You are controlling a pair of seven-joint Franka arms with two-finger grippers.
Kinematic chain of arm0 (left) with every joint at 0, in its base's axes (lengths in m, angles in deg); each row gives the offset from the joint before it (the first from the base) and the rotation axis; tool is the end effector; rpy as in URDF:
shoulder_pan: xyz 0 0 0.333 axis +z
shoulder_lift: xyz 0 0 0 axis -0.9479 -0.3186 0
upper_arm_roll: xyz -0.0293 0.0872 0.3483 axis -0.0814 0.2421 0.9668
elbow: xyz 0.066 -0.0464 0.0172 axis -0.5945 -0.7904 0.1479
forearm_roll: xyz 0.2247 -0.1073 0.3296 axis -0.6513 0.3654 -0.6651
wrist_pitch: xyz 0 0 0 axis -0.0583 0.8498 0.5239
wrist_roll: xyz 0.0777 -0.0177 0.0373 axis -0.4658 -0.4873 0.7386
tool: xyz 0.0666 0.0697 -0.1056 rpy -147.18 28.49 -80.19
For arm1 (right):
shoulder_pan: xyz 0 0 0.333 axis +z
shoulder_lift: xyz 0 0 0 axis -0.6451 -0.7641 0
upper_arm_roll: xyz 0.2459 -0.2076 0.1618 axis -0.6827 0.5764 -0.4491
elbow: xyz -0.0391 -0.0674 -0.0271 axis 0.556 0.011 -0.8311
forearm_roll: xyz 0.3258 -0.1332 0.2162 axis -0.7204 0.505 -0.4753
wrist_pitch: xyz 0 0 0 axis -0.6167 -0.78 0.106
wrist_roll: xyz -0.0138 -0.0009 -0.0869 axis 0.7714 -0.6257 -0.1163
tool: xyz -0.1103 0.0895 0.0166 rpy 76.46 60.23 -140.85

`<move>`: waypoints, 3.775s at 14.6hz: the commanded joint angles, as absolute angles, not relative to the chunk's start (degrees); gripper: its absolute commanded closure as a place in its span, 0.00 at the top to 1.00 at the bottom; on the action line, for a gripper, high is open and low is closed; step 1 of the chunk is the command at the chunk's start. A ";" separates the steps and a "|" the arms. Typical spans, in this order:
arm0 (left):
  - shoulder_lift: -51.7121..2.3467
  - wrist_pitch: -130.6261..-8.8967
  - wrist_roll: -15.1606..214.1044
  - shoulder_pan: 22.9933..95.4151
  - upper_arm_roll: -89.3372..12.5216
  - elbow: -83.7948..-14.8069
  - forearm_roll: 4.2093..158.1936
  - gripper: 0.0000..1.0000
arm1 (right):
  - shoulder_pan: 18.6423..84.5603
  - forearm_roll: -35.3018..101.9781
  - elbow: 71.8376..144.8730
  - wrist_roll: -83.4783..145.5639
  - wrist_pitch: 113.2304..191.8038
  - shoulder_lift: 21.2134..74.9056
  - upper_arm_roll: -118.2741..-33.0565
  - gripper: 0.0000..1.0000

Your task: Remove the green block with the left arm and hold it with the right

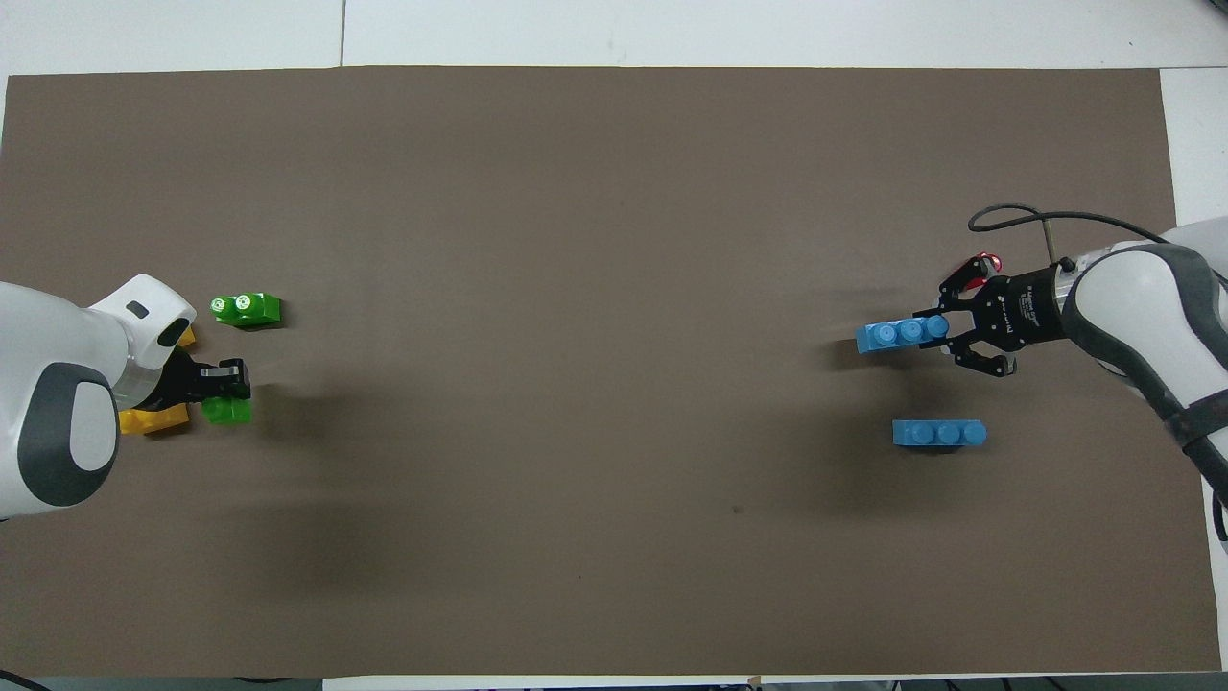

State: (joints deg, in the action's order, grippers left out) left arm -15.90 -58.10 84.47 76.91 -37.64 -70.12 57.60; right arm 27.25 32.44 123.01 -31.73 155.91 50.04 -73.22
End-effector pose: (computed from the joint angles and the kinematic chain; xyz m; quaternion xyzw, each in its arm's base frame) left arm 0.5244 0.0279 0.3382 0.9983 0.0408 -0.0388 0.0123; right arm 0.5882 -0.0440 0.3117 -0.7325 0.6347 0.1742 0.1740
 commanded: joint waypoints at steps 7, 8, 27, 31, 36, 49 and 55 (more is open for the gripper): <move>-15.50 -67.17 83.15 76.34 -38.02 -77.56 57.82 0.76 | 25.67 33.61 126.33 -30.92 161.75 48.72 -74.18 0.00; -15.50 -67.17 83.06 76.34 -38.02 -77.56 57.74 0.93 | 25.67 33.61 126.33 -30.92 161.66 48.81 -74.18 0.00; -14.52 -22.37 83.24 74.33 -39.25 -34.35 57.12 1.00 | 30.06 45.53 109.21 -37.70 141.19 64.89 -75.32 0.97; -16.29 -17.78 83.32 69.24 -39.25 -29.05 56.95 1.00 | 31.04 51.18 107.08 -22.27 136.62 68.58 -75.23 0.97; -14.27 -21.89 83.32 67.46 -38.64 -32.29 55.89 1.00 | 31.03 58.55 107.08 3.75 133.19 71.13 -75.32 0.97; -14.97 -20.76 83.24 70.98 -39.07 -30.46 54.74 1.00 | 31.04 61.64 105.24 17.68 132.83 69.91 -75.85 0.97; -13.66 -17.86 83.24 72.21 -39.07 -28.61 54.83 1.00 | 30.86 61.90 101.55 18.73 126.16 68.24 -75.76 0.97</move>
State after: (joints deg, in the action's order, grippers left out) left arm -14.54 -19.71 83.57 71.67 -39.53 -29.96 55.30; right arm 31.52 60.81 104.82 16.55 129.63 69.98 -75.39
